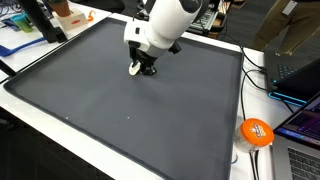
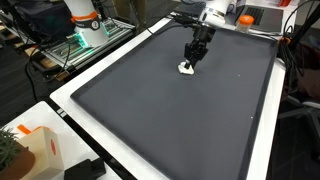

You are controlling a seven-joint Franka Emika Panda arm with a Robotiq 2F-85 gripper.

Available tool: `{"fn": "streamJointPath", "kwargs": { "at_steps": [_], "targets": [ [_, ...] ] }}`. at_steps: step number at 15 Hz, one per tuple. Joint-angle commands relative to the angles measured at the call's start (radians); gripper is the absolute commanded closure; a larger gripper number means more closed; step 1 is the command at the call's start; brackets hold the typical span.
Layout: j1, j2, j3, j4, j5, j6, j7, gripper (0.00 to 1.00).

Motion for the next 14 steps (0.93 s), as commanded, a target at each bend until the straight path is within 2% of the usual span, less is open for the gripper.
{"fn": "streamJointPath", "kwargs": {
  "at_steps": [1, 4, 5, 7, 9, 10, 12, 14],
  "targets": [
    [-0.005, 0.017, -0.001, 0.019, 0.03, -0.035, -0.019, 0.98],
    [-0.028, 0.009, 0.005, 0.019, 0.084, -0.04, -0.055, 0.96],
    [-0.034, 0.008, 0.005, 0.02, 0.106, -0.04, -0.064, 0.62],
    [-0.047, 0.005, 0.005, 0.021, 0.148, -0.035, -0.088, 0.63],
    [-0.051, 0.005, 0.001, 0.024, 0.174, -0.033, -0.101, 0.51],
    [-0.054, 0.004, 0.0, 0.023, 0.183, -0.03, -0.108, 0.87],
    [-0.057, 0.003, -0.003, 0.024, 0.196, -0.032, -0.119, 0.9],
    [-0.058, -0.001, -0.004, 0.022, 0.204, -0.028, -0.12, 1.0]
  ]
}}
